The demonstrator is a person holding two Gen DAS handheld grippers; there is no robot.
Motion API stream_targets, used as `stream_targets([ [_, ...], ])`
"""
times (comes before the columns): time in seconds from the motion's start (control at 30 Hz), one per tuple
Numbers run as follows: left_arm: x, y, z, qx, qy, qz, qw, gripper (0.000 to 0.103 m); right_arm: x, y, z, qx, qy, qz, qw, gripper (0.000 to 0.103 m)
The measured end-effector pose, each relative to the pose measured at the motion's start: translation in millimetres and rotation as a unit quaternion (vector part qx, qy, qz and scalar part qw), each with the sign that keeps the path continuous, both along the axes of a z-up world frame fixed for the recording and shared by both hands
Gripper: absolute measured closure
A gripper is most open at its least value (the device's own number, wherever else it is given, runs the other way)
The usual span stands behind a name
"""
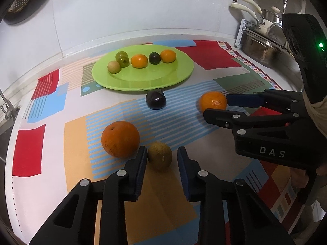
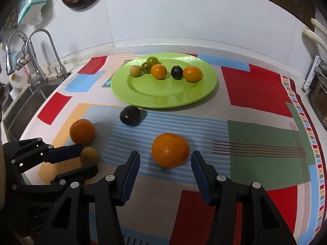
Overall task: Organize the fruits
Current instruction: 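Grasp a yellow-green fruit with the left tool while the right tool grasps an orange, then lift and carry the yellow-green fruit and the orange over the green plate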
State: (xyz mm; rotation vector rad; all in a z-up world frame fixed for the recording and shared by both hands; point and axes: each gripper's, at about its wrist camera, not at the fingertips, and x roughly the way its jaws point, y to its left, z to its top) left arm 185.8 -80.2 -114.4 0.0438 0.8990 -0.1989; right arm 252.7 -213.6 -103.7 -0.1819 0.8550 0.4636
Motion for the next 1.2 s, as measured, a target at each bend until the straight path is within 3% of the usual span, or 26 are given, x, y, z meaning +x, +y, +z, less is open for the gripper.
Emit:
stream_targets([
  [0.13, 4, 0, -3, 0.000, 0.006, 0.005, 1.0000, 0.076, 7, 1, -3, 0.000, 0.007, 0.000, 1.000, 0.051],
  [0.37, 5, 1, 0, -0.004, 0.006, 0.008, 0.9999, 0.077, 12, 2, -8, -0.005, 0.011, -0.007, 1.000, 0.061],
  [0.57, 4, 1, 12, -0.007, -0.007, 0.007, 0.9999, 0.077, 11, 0, -6, 0.003, 0.015, -0.007, 1.000, 0.061],
  [1.2, -8, 14, 63, -0.018, -0.055, -0.004, 0.9983, 0.077, -33, 9, 51, 0.026, -0.047, -0.027, 0.998, 0.061],
])
